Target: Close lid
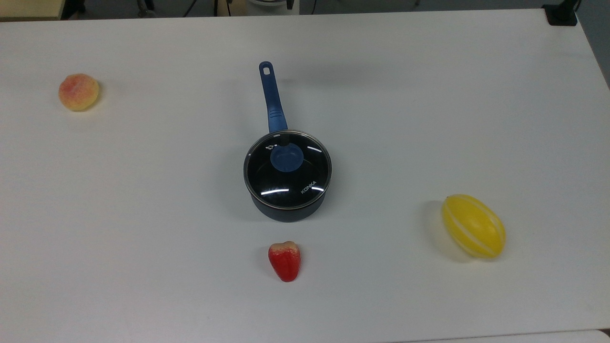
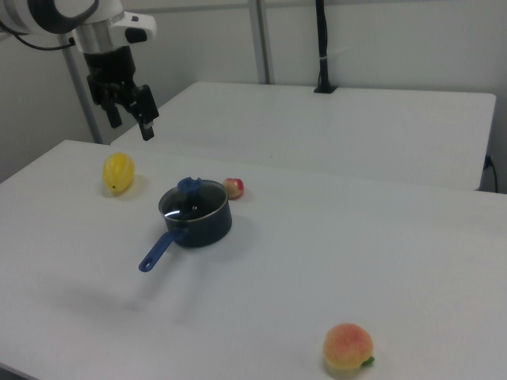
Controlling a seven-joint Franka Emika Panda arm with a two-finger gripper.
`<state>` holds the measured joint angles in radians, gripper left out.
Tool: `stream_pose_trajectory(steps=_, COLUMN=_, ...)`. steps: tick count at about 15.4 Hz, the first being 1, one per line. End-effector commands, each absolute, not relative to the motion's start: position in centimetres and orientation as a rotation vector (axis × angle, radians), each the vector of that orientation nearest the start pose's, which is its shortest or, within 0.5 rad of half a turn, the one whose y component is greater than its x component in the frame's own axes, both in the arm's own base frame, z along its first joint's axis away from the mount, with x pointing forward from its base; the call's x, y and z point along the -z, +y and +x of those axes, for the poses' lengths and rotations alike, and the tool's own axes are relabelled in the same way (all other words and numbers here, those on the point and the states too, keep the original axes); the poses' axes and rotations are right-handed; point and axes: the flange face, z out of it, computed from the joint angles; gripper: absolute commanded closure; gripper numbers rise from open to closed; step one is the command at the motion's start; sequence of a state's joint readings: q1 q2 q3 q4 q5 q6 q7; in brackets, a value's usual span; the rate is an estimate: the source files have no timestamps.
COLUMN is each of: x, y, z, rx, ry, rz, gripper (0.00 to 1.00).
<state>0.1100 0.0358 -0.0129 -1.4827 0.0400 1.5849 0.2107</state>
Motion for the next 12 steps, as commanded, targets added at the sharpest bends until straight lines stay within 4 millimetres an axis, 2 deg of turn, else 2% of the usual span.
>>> stream_pose_trajectory(steps=1, x=-63.2, y=6.0, z=53.4, rx=0.038, ry=0.188, rz=-3.067, gripper=0.0)
stream_pose_trajectory(steps=3, x=-63.5, y=5.7, z=53.6, rx=0.088, ry=0.156, rz=-3.062, gripper=0.0)
stream_pose_trajectory(steps=7, x=-63.7, y=4.1, z=54.9, rx=0.218, ry=-0.17, rz=-3.064, gripper=0.0)
stream_pose_trajectory(steps=12, x=-63.6, y=4.1, z=54.9, rx=0.207, ry=-0.18, rz=-3.073, gripper=0.0)
